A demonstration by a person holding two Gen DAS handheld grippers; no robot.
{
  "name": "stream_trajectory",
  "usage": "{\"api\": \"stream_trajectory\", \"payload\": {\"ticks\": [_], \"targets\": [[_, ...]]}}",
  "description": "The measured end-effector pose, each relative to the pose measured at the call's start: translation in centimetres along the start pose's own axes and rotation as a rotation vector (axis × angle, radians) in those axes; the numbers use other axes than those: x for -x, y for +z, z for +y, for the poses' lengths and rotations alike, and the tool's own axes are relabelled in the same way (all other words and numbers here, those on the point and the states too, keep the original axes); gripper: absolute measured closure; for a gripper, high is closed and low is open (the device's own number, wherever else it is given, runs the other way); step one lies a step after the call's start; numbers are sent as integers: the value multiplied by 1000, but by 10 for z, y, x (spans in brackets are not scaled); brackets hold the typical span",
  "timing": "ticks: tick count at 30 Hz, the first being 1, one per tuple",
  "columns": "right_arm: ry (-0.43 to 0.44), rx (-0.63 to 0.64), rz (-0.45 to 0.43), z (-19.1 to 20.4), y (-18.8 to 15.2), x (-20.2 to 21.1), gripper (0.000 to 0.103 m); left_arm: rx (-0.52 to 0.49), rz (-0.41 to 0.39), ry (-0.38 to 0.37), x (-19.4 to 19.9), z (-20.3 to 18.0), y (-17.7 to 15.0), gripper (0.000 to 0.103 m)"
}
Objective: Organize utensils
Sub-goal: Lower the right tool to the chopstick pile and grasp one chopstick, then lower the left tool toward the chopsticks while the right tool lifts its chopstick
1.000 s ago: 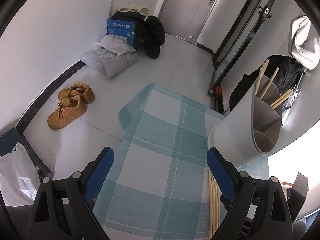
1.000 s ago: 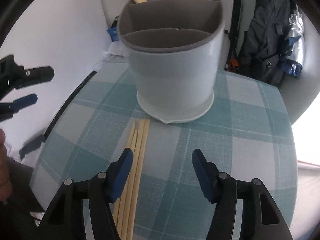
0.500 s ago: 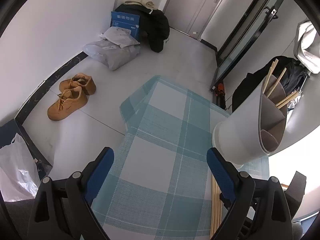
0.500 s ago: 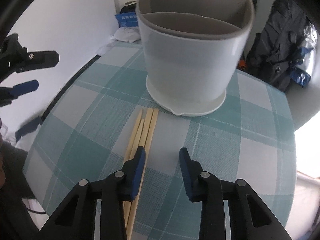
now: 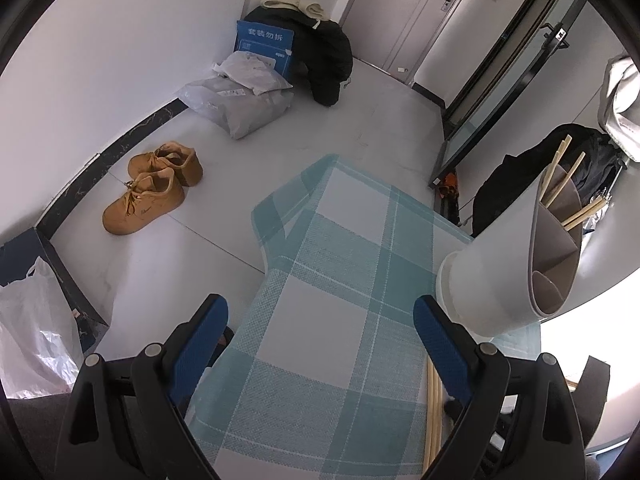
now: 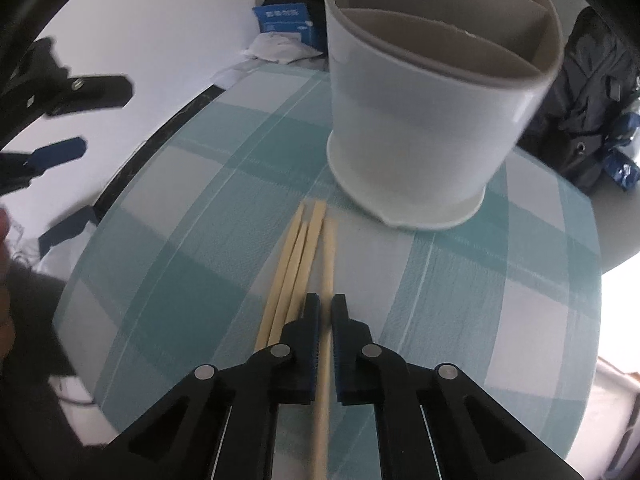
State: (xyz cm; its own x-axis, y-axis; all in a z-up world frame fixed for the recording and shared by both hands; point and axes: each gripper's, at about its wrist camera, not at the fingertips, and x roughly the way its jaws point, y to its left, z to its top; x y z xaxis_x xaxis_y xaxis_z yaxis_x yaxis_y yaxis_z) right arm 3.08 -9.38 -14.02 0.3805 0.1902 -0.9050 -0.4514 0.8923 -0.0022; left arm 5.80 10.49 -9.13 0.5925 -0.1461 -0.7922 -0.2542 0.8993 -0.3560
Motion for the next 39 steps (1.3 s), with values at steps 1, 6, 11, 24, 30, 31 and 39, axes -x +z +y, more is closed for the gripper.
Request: {"api": "stream_trajectory", "payload": {"ticks": [1, 6, 11, 24, 30, 31, 39], "targets": [[2, 7, 8, 0, -5, 3, 98, -2, 1, 0, 0, 0, 0, 12], [-3, 25, 34, -9, -16, 10, 96, -2, 1, -5, 2, 0, 0, 12], [-22, 46, 22, -10, -3, 4, 90, 6, 7, 2, 1, 1, 0, 12], [57, -20, -52, -17, 19, 6, 98, -52, 55, 8, -12, -3, -7, 12], [86, -203, -222, -57, 10, 48, 98, -212, 43, 25, -11, -34, -27, 12], [93, -246, -258, -65, 7, 56, 98, -238, 58, 9, -12, -41, -30, 12], [245, -577, -456, -125, -23, 87, 98, -337, 214, -24, -30, -70, -64, 12]]}}
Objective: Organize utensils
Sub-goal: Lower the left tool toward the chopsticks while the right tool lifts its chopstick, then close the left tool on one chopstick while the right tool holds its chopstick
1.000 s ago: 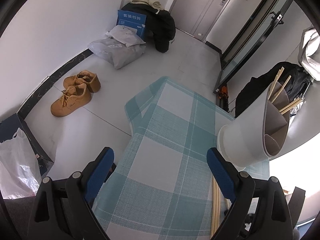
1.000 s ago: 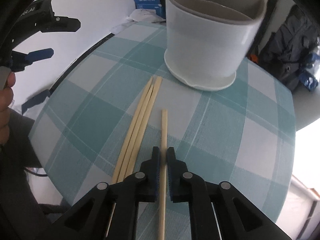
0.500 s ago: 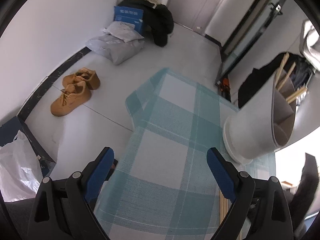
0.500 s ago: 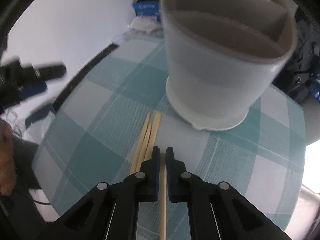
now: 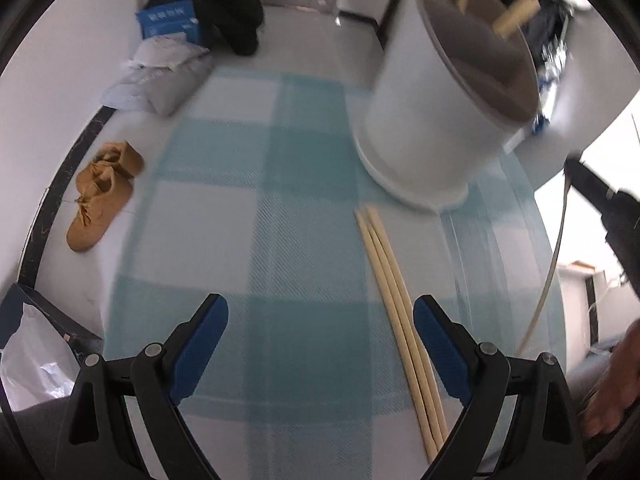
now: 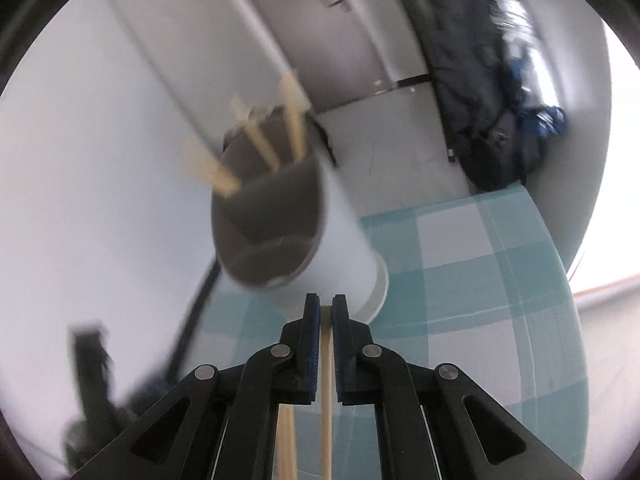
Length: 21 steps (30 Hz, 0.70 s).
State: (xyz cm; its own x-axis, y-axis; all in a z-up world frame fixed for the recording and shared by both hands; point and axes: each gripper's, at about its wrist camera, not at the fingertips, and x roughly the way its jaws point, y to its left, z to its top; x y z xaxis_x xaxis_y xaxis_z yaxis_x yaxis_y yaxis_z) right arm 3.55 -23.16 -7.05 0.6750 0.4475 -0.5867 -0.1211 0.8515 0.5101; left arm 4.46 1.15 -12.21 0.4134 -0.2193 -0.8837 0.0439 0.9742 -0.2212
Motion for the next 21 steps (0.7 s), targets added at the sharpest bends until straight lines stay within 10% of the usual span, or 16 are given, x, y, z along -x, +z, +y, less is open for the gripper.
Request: {"api": "stream_trajectory", "payload": {"ticks": [21], "targets": [[31, -114, -119, -33, 15, 42, 98, -75, 116, 209, -20, -23, 3, 10]]}}
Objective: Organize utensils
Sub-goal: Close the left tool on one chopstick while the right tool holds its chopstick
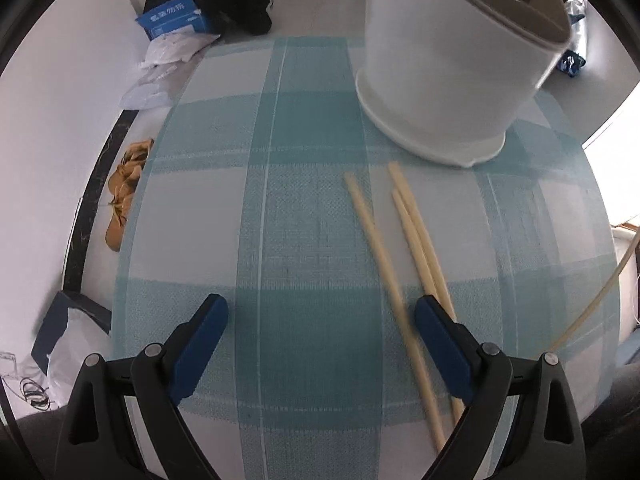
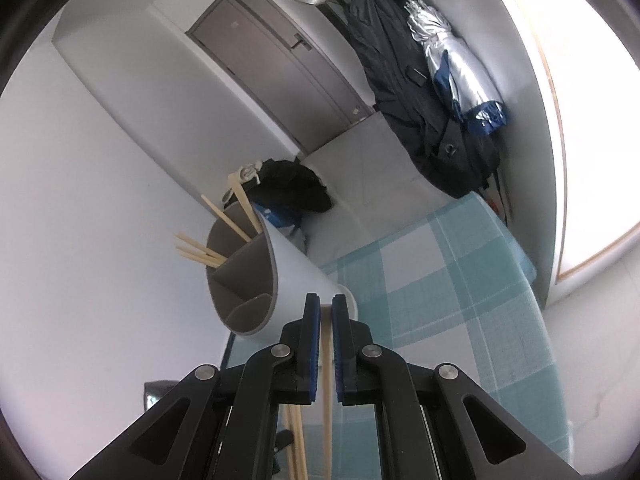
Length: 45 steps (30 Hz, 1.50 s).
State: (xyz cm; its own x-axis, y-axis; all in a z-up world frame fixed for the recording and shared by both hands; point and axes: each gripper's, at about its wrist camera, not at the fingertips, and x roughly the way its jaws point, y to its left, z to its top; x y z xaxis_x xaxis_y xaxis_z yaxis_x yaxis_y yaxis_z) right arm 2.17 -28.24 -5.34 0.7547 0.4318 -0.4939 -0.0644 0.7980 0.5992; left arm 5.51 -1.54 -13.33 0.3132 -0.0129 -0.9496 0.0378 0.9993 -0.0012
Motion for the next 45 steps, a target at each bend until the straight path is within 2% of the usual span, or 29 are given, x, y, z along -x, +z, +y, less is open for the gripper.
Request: {"api": "stream_trajectory", "payload": {"ticks": [9, 12, 15, 17, 22, 23, 27, 29, 32, 39, 45], "targets": [[-1, 15, -15, 0, 2, 6, 98, 96, 39, 31, -15, 14, 25, 13], [1, 15, -19, -1, 3, 8, 98, 97, 35, 57, -14, 10, 32, 18], [8, 8, -22, -3, 5, 10, 98, 99, 38, 68, -12, 5, 34, 30], [7, -1, -24, -6, 6, 11, 98, 98, 44, 70, -12, 2, 35, 44], [10, -40, -14, -15, 8, 10, 98, 95, 42, 96, -11, 0, 39, 56], [9, -41, -15, -15, 8, 11, 98, 98, 43, 89, -11, -1, 40, 63], [8, -40, -10, -15, 8, 11, 98, 111, 37, 67, -10, 0, 41, 74], [8, -39, -9, -14, 8, 11, 98, 105, 32, 56, -10, -3, 40, 87], [4, -34, -13, -13, 7, 11, 98, 111, 26, 51, -9, -6, 42, 100], [7, -30, -13, -10, 7, 10, 98, 156, 15, -8, -8, 1, 43, 103], [17, -7, -11, -3, 6, 9, 98, 160, 1, -11, -3, 7, 42, 103]]}}
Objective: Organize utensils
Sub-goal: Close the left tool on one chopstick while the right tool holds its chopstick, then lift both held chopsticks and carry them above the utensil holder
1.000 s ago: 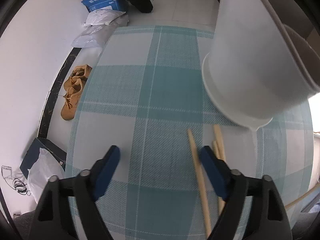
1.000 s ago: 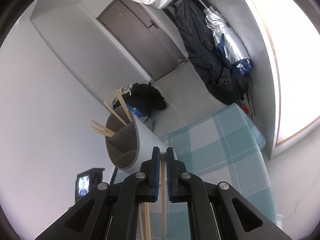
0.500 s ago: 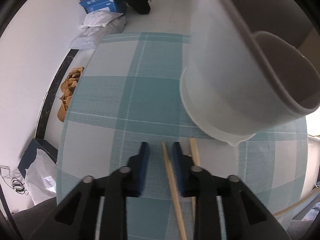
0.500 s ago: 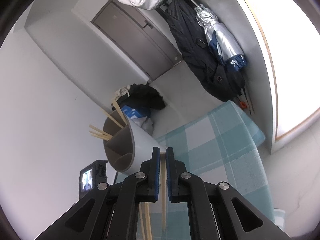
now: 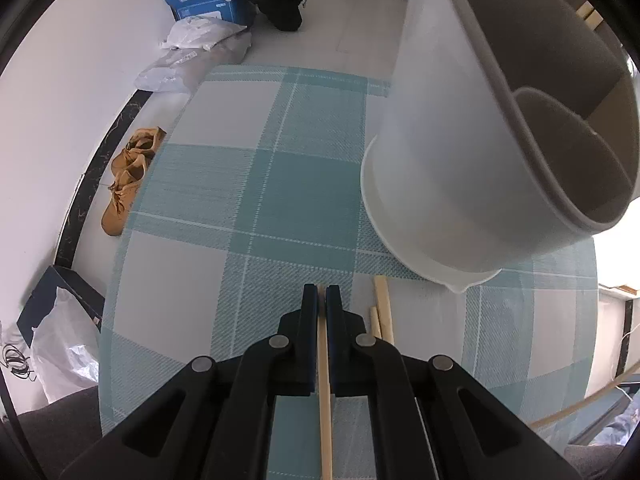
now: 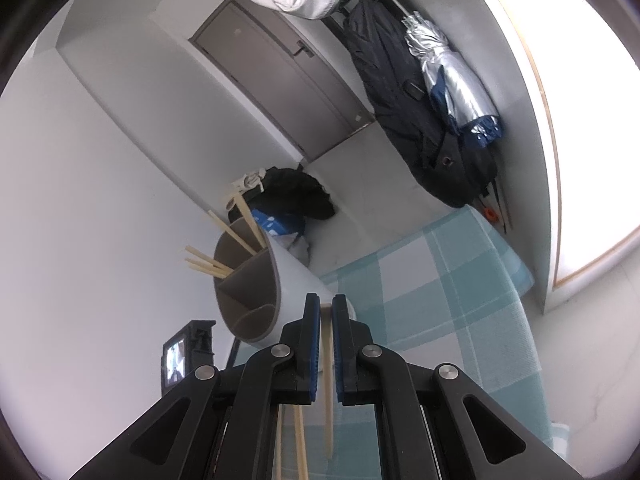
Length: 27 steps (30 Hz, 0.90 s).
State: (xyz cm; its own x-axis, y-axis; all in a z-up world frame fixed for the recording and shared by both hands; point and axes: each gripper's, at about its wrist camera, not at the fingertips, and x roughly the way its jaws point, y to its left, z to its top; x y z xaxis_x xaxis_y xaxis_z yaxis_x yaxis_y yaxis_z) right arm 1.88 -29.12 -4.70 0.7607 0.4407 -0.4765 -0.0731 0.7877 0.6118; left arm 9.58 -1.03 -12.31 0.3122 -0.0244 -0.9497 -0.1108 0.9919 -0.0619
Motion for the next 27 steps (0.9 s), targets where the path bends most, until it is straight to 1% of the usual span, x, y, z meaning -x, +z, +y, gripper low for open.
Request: {"api": "stream_trajectory", "payload": {"ticks": [6, 8, 12, 17, 22, 24, 27], "targets": [[-14, 64, -7, 10, -4, 1, 98, 11, -44, -51, 16, 2, -4, 103], [-21, 107, -14, 16, -7, 2, 98, 7, -61, -84, 27, 0, -4, 103], [-17, 188, -34, 31, -12, 6, 98, 3, -124, -144, 51, -2, -4, 103], [18, 257, -56, 47, -20, 12, 98, -28, -196, -187, 74, -5, -6, 103], [30, 296, -59, 59, -26, 16, 98, -85, -313, -246, 108, -6, -19, 103], [27, 318, -61, 64, -28, 17, 98, -114, -342, -278, 119, -7, -23, 103], [26, 348, -57, 69, -32, 17, 98, -147, -373, -297, 131, -8, -28, 103]]}}
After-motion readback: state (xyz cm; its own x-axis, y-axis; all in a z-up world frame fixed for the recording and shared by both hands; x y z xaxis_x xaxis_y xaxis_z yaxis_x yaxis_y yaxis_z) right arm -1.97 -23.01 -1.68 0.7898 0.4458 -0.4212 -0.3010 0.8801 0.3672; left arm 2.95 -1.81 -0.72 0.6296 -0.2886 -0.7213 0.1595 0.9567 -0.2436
